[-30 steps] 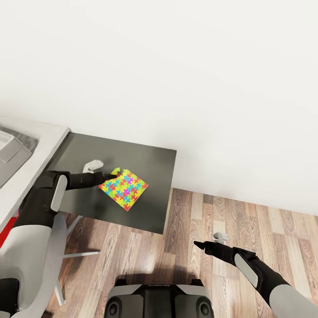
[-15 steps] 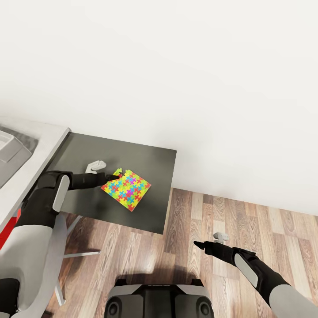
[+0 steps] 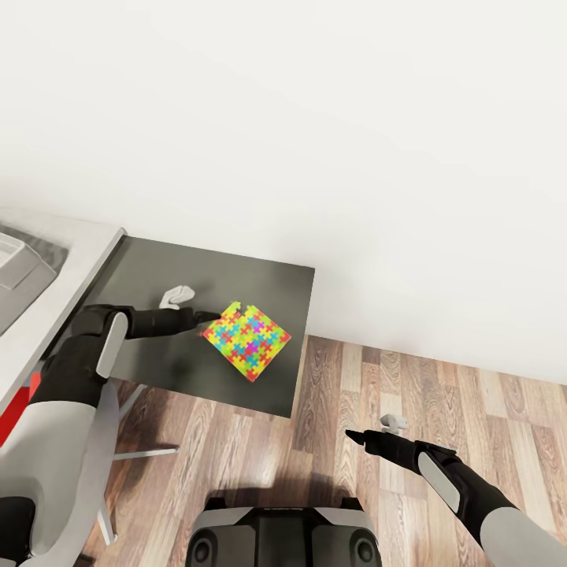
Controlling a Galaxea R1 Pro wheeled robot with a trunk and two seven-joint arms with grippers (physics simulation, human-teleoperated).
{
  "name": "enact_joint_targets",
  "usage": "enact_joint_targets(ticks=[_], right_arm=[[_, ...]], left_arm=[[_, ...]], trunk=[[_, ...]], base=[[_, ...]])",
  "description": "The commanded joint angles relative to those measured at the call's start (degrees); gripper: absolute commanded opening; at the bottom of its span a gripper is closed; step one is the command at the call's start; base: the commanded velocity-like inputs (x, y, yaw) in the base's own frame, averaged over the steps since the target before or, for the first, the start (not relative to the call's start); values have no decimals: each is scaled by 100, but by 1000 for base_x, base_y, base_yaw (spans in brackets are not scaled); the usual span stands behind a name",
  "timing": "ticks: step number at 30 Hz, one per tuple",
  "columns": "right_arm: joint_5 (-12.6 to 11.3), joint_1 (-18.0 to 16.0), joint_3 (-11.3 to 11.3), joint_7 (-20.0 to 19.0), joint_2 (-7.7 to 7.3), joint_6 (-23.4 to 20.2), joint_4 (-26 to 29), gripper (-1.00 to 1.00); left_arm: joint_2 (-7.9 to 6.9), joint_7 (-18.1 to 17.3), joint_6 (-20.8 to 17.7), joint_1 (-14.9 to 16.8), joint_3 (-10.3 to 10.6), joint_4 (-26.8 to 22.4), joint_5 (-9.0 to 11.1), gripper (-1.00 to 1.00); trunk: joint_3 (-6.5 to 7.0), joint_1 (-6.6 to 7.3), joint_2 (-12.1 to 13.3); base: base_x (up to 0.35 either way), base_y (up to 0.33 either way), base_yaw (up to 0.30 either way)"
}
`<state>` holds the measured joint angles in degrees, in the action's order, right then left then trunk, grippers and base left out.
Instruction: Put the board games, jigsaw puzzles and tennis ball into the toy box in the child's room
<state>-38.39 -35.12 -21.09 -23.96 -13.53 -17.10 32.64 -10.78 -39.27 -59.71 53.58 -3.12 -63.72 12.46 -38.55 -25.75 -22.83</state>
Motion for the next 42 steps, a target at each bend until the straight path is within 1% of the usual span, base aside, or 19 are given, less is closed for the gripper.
enact_joint_targets(ticks=[1, 6, 12, 21, 26, 33, 37, 42], right_arm=[[-48, -3, -26, 5, -6, -22, 6, 100], [-51, -3, -26, 5, -7, -22, 6, 100], [-54, -3, -26, 5, -6, -22, 6, 100], [-55, -3, -28, 5, -6, -22, 5, 100], [-55, -3, -27, 5, -6, -22, 6, 100], [-55, -3, -28, 5, -6, -22, 6, 100], [-55, -3, -27, 5, -8, -22, 6, 100], [-55, -3, -33, 5, -8, -22, 6, 100]], left_arm=[[0, -32, -29, 4, 5, 0, -7, 100], [5, -43, -29, 4, 31, 0, -8, 100], [6, -60, -29, 4, 177, 0, -2, 100], [6, -267, -29, -9, 204, 0, -6, 100], [6, -297, -29, -13, 217, 0, -7, 100], [8, -308, -29, -22, 316, 0, -2, 100], [27, -316, -29, -23, 337, 0, 1, 100], [50, -463, -29, -37, 346, 0, 1, 100]], trunk=[[-7, -3, -9], [-7, -3, -9], [-7, -3, -9], [-7, -3, -9], [-7, -3, -9], [-7, -3, -9], [-7, -3, -9], [-7, -3, -9]], base=[[0, 0, 0], [0, 0, 0], [0, 0, 0], [0, 0, 0], [0, 0, 0], [0, 0, 0], [0, 0, 0], [0, 0, 0]])
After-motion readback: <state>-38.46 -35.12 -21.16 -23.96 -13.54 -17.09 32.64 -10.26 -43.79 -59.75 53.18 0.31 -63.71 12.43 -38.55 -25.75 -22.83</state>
